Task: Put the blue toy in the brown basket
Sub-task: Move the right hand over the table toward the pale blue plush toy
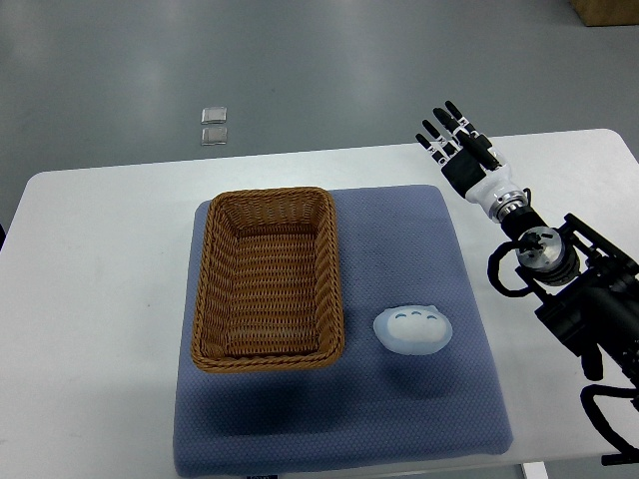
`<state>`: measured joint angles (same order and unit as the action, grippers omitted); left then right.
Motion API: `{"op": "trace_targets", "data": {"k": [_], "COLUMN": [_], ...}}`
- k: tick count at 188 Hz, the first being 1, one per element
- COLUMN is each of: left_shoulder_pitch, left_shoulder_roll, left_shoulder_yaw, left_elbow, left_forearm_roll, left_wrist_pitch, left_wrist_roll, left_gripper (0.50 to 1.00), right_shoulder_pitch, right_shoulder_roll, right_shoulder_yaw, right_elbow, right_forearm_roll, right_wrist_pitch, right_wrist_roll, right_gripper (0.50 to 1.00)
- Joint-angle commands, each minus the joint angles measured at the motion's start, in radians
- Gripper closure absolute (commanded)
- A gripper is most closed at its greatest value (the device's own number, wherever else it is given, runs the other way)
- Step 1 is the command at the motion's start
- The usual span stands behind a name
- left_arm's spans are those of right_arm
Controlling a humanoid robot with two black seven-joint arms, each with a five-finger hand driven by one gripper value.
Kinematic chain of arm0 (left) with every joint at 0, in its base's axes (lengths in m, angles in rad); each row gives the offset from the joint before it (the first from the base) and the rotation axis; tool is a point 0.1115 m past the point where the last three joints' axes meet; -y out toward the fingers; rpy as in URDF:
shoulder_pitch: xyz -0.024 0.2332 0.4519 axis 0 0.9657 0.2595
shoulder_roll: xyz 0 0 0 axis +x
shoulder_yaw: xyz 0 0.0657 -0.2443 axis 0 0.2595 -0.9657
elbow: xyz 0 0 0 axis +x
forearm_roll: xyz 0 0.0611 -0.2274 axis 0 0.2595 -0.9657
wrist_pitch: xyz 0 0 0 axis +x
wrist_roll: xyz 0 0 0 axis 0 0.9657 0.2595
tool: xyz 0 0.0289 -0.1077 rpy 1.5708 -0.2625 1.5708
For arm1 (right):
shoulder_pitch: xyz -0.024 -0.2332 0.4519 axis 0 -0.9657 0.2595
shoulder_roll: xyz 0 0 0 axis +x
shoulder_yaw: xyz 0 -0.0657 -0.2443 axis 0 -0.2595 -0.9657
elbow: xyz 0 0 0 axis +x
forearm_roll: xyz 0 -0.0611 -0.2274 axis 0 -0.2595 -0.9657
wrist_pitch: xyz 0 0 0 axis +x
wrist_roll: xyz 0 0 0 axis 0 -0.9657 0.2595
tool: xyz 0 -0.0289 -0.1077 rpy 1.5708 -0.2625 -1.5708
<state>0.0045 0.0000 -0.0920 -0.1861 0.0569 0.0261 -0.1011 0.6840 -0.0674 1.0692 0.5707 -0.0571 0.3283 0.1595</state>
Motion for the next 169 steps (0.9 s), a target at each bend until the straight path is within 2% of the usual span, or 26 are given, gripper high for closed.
{"op": "trace_targets", "data": {"k": [1, 24, 78, 114, 132, 145, 169], "left_shoulder_pitch": [0.000, 0.000, -0.001, -0.003, -0.006, -0.008, -0.011], "left_shoulder_roll": [0.000, 0.000, 0.000, 0.000, 0.000, 0.000, 0.000], "left_shoulder_yaw": [0.001, 0.001, 0.003, 0.005, 0.005, 0.005, 0.005], "left_elbow": [-0.001, -0.001, -0.001, -0.003, -0.003, -0.004, -0.004], "left_forearm_roll": [0.000, 0.000, 0.000, 0.000, 0.001, 0.001, 0.001], "left_wrist_pitch": [0.000, 0.000, 0.000, 0.000, -0.002, -0.002, -0.002], "left_wrist_roll": [0.000, 0.000, 0.000, 0.000, 0.000, 0.000, 0.000], "left_gripper": [0.500, 0.500, 0.500, 0.500, 0.500, 0.500, 0.500], "right_shoulder_pitch": [0.000, 0.008, 0.066, 0.129, 0.196, 0.273, 0.440], "right_shoulder_roll": [0.000, -0.006, -0.117, -0.265, -0.348, -0.423, -0.522], "right_shoulder_yaw": [0.000, -0.017, -0.161, -0.313, -0.413, -0.508, -0.732], "right_elbow": [0.000, 0.000, 0.041, 0.206, 0.293, 0.356, 0.425], "right_forearm_roll": [0.000, -0.003, -0.087, -0.316, -0.457, -0.533, -0.558], "right_wrist_pitch": [0.001, 0.003, 0.031, 0.037, 0.063, 0.087, 0.135], "right_wrist_roll": [-0.002, -0.002, -0.011, -0.052, -0.104, -0.149, -0.169], "right_gripper": [0.587, 0.587, 0.587, 0.587, 0.587, 0.587, 0.587]}}
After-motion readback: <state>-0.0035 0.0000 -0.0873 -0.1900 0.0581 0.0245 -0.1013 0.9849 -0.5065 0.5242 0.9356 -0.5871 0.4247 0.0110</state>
